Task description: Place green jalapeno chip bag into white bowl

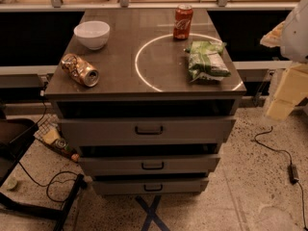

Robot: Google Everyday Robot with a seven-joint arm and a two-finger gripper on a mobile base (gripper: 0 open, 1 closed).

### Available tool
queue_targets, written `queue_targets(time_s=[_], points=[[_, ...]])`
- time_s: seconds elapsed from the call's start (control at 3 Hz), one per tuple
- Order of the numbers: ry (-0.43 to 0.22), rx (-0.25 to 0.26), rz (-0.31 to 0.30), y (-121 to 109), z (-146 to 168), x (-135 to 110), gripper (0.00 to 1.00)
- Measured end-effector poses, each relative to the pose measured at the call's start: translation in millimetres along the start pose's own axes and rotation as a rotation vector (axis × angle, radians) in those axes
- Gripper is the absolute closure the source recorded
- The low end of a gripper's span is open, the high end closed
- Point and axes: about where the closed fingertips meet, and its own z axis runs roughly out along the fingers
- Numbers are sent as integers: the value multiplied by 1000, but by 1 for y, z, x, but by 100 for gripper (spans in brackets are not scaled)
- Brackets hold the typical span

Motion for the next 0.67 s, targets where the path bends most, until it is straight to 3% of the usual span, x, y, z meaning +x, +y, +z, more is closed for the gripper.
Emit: queue_targets(time_s=[0.33, 0.67], points=[[0, 0, 0, 0, 0, 0, 0], [-51, 59, 18, -23, 4, -4, 0]])
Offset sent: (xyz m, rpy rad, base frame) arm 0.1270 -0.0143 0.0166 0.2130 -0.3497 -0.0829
